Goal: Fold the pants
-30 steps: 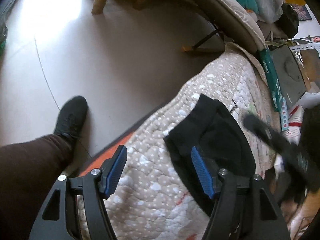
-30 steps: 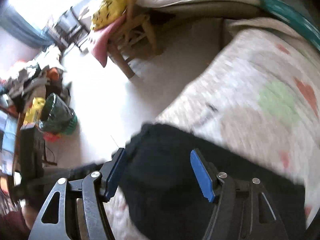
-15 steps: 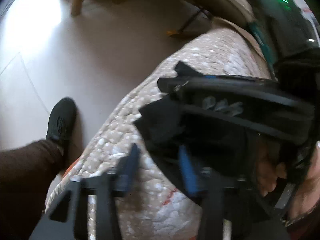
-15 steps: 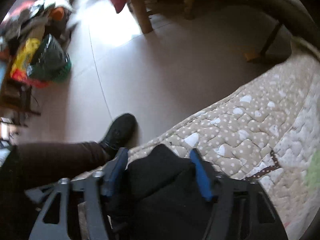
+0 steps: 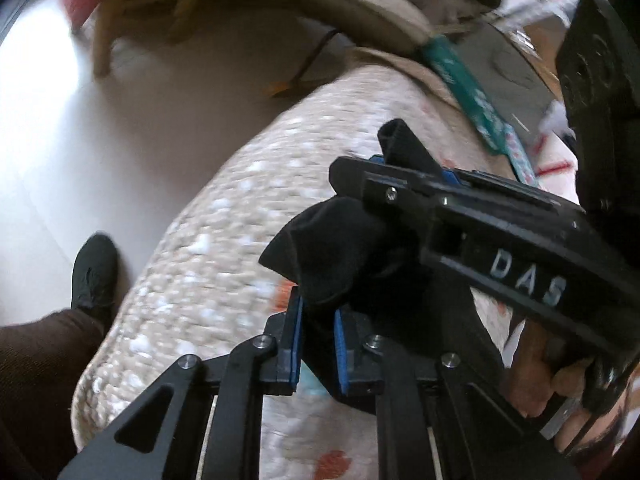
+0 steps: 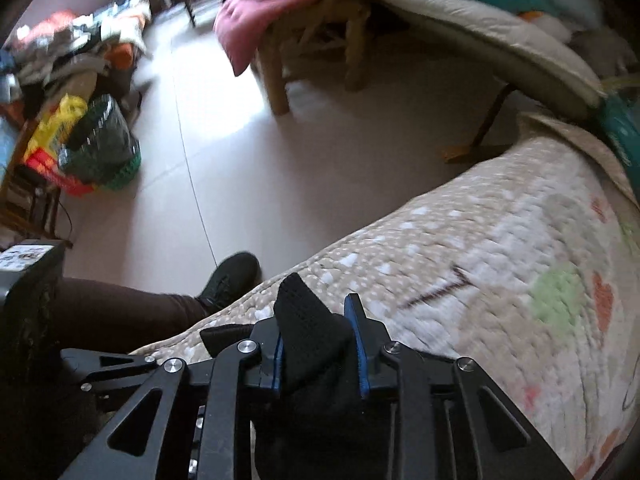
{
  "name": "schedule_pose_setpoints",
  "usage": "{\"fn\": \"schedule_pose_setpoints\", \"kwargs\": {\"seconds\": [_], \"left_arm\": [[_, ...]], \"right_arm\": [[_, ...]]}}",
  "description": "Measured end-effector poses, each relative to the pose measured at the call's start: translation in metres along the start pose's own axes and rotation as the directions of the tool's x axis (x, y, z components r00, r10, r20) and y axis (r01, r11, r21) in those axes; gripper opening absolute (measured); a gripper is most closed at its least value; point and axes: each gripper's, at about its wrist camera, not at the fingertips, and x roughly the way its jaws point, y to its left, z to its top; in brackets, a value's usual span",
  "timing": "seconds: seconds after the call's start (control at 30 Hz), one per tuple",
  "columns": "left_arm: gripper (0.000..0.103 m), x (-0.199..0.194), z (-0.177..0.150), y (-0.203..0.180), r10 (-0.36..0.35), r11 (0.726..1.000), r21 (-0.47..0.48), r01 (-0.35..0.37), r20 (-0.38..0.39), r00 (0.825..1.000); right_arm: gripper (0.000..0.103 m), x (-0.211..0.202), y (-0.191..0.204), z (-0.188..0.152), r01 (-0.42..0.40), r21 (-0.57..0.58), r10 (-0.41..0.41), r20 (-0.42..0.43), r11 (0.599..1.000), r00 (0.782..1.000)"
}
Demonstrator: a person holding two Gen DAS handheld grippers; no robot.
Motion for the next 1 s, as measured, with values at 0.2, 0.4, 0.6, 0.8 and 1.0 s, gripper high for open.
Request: {"fn": "schedule_pose_setpoints", "kwargs": {"seconds": [0.2, 0.4, 0.6, 0.8, 1.0], "left_arm": [[0.013, 0.023, -0.035, -0.065, -0.025, 0.993, 0.114, 0.031, -0.057, 0.998], [0.013, 0.048, -0.07, -0.116, 0.009, 0.97, 0.244, 0.016, -0.1, 0.995], [0.013, 0.044, -0.068, -0.129, -0.01, 0.967, 0.252, 0.034, -0.093, 0.996], [0.013, 0.005, -0.043, -0.09, -0.055, 0.987, 0.152, 0.056, -0.015, 0.998], [0.013, -0.033, 0.003, -0.018, -0.05, 0.998, -0.019, 0.052, 0.106, 0.993]], "right_arm": [[0.029, -0.046, -0.036, -0.045, -0.012, 0.132, 0.001, 0.088, 0.991, 0.996], [0.029, -0.066, -0.089, -0.125, -0.037, 0.31, -0.01, 0.151, 0.95, 0.989], [0.029, -0.087, -0.128, -0.181, -0.159, 0.478, 0.019, 0.284, 0.864, 0.959], [0.029, -0.102, -0.1, -0.149, -0.15, 0.408, 0.022, 0.301, 0.901, 0.953], [0.029, -0.09, -0.046, -0.074, -0.157, 0.285, 0.072, 0.288, 0.946, 0.955]]}}
